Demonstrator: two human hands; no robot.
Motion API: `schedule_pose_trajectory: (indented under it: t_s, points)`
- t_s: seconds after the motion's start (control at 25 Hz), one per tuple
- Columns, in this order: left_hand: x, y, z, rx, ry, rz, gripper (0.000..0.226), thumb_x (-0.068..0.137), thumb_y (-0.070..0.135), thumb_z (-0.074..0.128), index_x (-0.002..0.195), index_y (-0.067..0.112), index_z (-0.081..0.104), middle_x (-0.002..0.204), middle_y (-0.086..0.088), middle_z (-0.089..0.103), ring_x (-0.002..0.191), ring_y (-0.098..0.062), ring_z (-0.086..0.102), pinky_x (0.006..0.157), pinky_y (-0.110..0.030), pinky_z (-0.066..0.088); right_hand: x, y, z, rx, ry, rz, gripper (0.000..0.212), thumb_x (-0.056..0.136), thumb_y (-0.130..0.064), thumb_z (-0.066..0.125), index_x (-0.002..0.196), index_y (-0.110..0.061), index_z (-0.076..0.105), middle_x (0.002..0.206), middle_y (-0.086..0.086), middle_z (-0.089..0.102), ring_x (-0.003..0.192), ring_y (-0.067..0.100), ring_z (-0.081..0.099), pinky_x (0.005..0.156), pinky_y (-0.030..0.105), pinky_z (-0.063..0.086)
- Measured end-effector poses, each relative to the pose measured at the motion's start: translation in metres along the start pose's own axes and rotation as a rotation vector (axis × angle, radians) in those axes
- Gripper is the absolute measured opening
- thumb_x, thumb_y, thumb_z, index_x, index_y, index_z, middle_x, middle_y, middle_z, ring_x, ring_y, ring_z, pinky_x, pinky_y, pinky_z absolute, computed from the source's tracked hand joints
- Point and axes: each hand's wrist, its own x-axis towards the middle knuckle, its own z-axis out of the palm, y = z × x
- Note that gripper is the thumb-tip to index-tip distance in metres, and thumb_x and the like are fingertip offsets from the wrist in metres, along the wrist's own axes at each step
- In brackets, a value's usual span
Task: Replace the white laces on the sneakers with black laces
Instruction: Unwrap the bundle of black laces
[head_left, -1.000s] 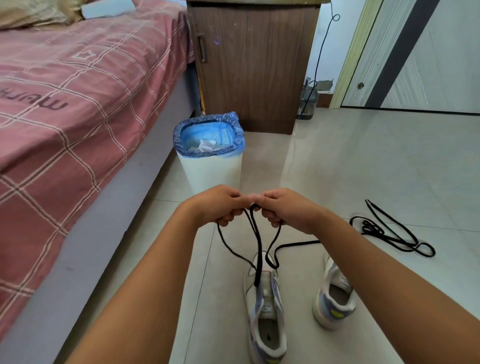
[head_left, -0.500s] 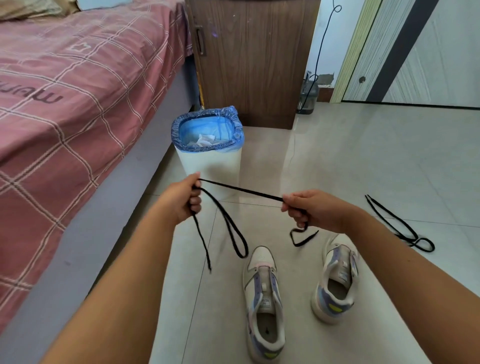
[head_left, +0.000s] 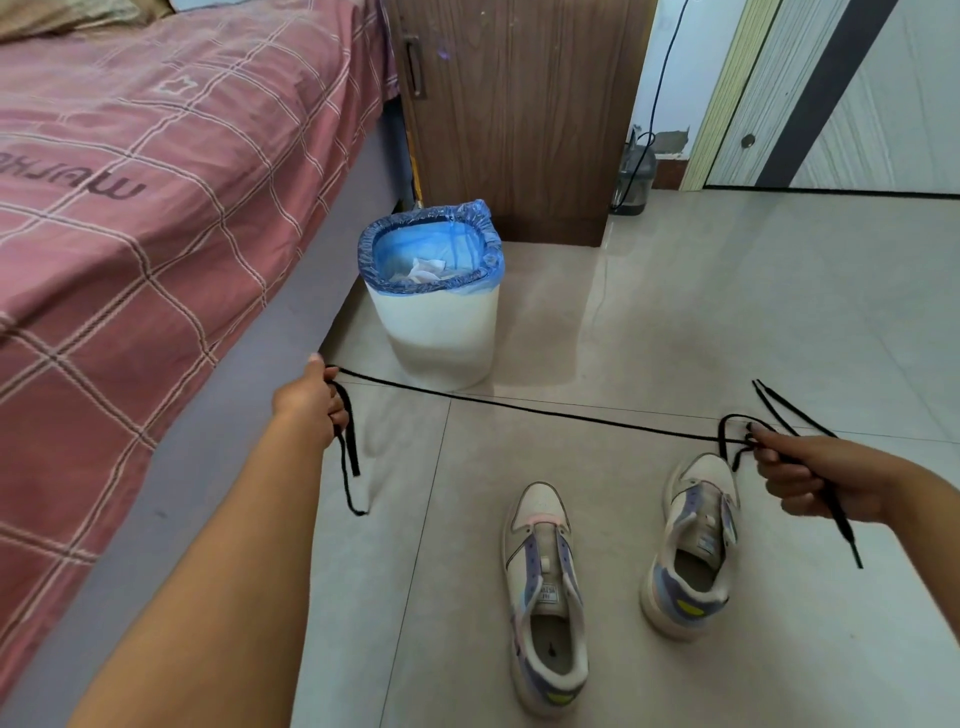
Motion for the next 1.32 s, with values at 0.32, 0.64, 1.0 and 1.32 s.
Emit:
schedule_pose_trajectory:
  t_s: [0.32,0.64,1.0,1.32]
  points:
    - [-0.068,0.033,0.062,0.220,-0.580,0.247,0.011,0.099,0.017,0.045,0.088,0.017,0.044,0.064,0.001,0.039,0.040,-0.006,0.028,0.037,-0.017,0.023,0.006,-0.049,0.135,0.361,-0.336,-0.164,0.021,0.072,-0.030,0.072,0.071,-0.014,0.058,0.098,0.023,0.068,0.028,-0.001,0.023,0.031,0.011,0.028]
    - [-0.087,-0.001,0.068,0.560,-0.670,0.154,0.014,0.090,0.017,0.063,0.082,0.011,0.053,0.065,-0.003,0.058,0.046,-0.011,0.046,0.045,-0.021,0.040,0.039,-0.033,0.241,0.553,-0.303,-0.024,0.024,0.100,-0.023,0.042,0.086,-0.010,0.058,0.091,0.012,0.069,0.025,0.002,0.024,0.031,0.013,0.027]
    - [-0.073,-0.014,0.055,0.576,-0.603,0.157,0.014,0.089,0.017,0.064,0.088,0.011,0.052,0.071,-0.005,0.062,0.051,-0.013,0.049,0.051,-0.024,0.043,0.042,-0.029,0.253,0.527,-0.212,-0.072,0.024,0.099,-0.019,0.042,0.085,-0.010,0.058,0.084,0.014,0.067,0.026,0.003,0.026,0.033,0.012,0.029]
    - [-0.059,-0.026,0.024,0.758,-0.807,0.077,0.022,0.096,0.025,0.053,0.104,0.009,0.067,0.066,0.003,0.059,0.048,-0.010,0.041,0.051,-0.021,0.040,0.091,-0.080,0.215,0.474,0.137,-0.206,0.027,0.093,-0.007,0.046,0.067,-0.008,0.050,0.053,0.001,0.051,0.020,0.003,0.027,0.028,0.010,0.026]
